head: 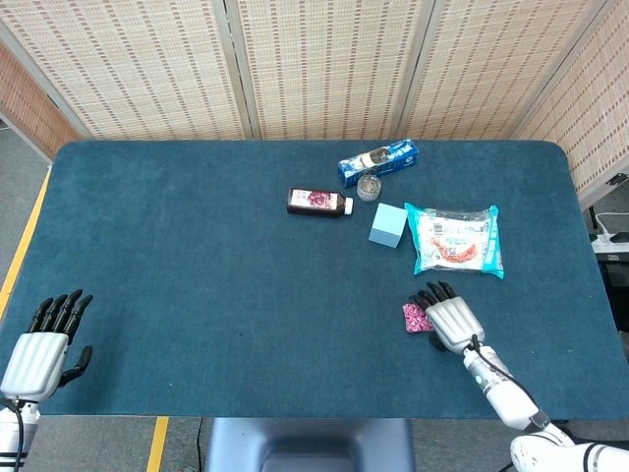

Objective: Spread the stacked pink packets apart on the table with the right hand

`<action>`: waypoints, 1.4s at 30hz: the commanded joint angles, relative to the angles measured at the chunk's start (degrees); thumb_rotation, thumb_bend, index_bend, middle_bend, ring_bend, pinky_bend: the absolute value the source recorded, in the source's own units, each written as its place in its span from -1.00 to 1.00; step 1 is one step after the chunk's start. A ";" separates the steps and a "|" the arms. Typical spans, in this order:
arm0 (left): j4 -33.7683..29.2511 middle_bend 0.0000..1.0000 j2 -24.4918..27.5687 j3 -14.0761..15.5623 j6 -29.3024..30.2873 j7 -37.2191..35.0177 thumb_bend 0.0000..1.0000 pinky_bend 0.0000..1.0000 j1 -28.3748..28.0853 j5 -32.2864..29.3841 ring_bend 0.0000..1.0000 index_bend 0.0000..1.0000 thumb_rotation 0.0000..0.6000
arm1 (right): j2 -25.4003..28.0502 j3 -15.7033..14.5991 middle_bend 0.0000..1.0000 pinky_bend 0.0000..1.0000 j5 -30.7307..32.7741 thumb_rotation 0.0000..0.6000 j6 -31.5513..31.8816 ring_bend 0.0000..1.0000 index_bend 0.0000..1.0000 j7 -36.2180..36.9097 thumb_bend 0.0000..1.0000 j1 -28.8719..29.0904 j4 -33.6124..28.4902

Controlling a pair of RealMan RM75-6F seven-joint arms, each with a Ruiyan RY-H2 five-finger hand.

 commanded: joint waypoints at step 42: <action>-0.19 -1.00 0.17 0.41 -0.61 0.48 -0.11 -0.86 -0.22 0.01 -1.00 -1.00 1.00 | -3.37 -1.28 -0.39 -1.00 4.35 1.00 4.49 -0.76 -0.35 -3.42 -0.53 1.77 0.85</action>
